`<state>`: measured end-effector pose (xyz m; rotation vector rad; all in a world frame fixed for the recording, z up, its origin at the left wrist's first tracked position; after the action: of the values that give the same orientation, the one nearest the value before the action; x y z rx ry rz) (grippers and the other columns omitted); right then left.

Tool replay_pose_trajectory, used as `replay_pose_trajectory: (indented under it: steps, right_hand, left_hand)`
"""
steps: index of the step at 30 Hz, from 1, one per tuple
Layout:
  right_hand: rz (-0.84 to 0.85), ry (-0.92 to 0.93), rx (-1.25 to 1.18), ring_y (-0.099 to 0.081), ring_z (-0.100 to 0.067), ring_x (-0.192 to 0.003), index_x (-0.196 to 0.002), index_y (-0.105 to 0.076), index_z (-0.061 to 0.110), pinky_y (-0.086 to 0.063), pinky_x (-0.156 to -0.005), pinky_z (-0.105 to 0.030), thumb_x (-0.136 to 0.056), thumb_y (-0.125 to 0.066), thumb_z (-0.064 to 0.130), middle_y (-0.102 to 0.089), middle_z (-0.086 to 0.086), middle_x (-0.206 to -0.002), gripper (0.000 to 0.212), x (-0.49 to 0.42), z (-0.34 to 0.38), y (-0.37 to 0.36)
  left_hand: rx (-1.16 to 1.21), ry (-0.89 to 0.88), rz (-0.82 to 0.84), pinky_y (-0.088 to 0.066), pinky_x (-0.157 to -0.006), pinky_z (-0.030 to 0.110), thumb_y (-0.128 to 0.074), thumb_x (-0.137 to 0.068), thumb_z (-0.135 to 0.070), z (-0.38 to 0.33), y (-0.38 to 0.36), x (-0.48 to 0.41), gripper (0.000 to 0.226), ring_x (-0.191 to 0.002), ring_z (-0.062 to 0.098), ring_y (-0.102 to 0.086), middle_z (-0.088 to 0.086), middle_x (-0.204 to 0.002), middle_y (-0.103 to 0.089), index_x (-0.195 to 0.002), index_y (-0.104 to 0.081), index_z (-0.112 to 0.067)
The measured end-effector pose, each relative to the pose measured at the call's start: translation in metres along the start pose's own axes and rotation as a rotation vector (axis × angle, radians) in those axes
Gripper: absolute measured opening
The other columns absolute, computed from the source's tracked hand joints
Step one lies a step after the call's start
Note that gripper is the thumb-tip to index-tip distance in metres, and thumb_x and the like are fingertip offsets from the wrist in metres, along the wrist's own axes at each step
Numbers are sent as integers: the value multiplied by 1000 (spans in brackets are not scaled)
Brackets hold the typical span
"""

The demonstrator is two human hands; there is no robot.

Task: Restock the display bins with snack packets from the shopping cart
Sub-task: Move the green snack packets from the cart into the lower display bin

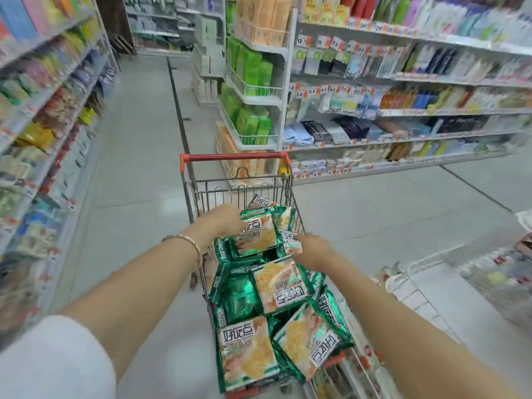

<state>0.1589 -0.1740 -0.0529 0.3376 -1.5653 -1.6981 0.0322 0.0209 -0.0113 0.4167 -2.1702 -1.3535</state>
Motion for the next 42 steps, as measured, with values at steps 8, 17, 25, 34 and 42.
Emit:
replay_pose_trajectory:
  steps: [8,17,25,34,42]
  right_hand:
    - [120,-275,-207,-62,-25,-102,-143,-35,4,-51,-87,-37,-79,-74,61,-65,-10,-119,94,4,-33,-88]
    - [-73,-96,-419,-67,-28,-87,-101,-67,14,-56,-84,-45,-89,-70,11,-68,-9,-94,13,-12,-50,-32]
    - [52,-313,-95,-56,-25,-85,-89,-55,9,-53,-74,-35,-89,-72,31,-60,-9,-93,28,6,-58,-96]
    - [-174,-152,-654,-63,-23,-89,-94,-58,20,-56,-84,-40,-91,-68,8,-67,-6,-114,16,15,-41,-71]
    - [-90,100,-1085,-68,-22,-107,-135,-49,17,-56,-92,-35,-89,-71,2,-63,-4,-125,53,50,-25,-11]
  left_hand:
    - [279,13,64,-54,-80,37,-55,-100,-22,43,-48,-13,20,-73,21,-60,10,-84,-61,-91,-70,-13]
    - [284,-246,257,-44,-109,40,-70,-91,-18,-36,-77,-33,62,-131,22,-51,3,-149,-47,-147,-43,-20]
    - [207,-209,279,-54,-89,37,-57,-95,-2,-56,-113,-24,64,-107,21,-62,11,-154,-40,-154,-33,-13]
    - [334,-307,104,-30,-113,28,-73,-88,-11,-47,-75,3,75,-143,20,-38,2,-156,-38,-152,-35,-17]
    - [351,-41,492,-30,-116,42,-72,-82,-57,-43,-101,37,101,-143,26,-35,5,-161,-29,-157,-21,-13]
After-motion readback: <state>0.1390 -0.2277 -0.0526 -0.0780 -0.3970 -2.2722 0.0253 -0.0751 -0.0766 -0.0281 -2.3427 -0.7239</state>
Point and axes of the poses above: each hand's wrist, its own x-axis away from the middle knuckle, its own y-axis out of the back of the hand, z = x × y, the point moved 4 cm from there along -x, towards the middle knuckle
